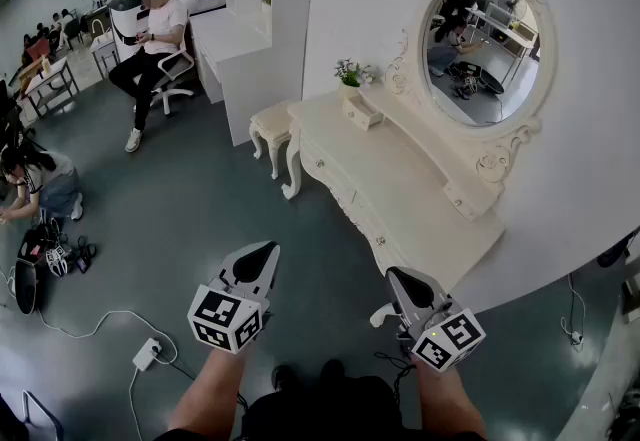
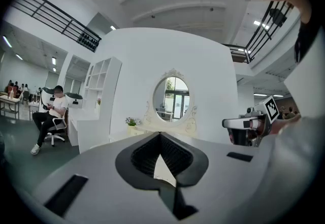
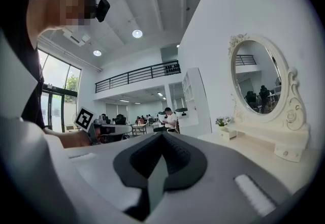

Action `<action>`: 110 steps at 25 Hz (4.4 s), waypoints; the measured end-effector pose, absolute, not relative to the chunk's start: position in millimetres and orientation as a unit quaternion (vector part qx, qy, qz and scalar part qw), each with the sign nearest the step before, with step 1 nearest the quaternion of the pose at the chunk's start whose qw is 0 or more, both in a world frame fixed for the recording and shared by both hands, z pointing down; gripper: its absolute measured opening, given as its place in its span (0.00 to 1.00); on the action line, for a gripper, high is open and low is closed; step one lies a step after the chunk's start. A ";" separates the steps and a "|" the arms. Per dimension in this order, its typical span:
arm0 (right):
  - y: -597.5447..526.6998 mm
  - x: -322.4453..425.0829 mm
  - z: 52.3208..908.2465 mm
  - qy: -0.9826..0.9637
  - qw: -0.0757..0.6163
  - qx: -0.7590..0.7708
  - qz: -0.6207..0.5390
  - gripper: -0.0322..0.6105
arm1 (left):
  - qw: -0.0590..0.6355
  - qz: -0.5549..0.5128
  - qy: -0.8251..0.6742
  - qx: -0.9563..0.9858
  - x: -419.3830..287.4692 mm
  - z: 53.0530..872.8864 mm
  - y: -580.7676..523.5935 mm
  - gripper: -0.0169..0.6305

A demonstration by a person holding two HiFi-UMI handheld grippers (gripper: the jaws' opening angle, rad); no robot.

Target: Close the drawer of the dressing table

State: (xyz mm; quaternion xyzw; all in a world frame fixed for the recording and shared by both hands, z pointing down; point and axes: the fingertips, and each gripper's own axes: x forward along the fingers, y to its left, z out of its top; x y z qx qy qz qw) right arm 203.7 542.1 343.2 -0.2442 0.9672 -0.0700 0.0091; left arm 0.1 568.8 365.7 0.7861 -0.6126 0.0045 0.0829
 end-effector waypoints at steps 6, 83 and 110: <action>544.1 212.4 335.5 0.967 0.020 -0.246 -0.069 0.06 | 0.078 0.001 -0.615 0.784 0.0 361.1 573.5 0.03; 238.6 38.8 344.4 0.961 0.018 -0.233 -0.148 0.07 | 0.109 0.017 -0.634 0.765 -192.0 388.8 269.2 0.04; -5.8 51.2 375.3 0.944 0.027 -0.258 -0.203 0.07 | 0.161 0.100 -0.516 0.835 -103.7 419.5 -6.8 0.04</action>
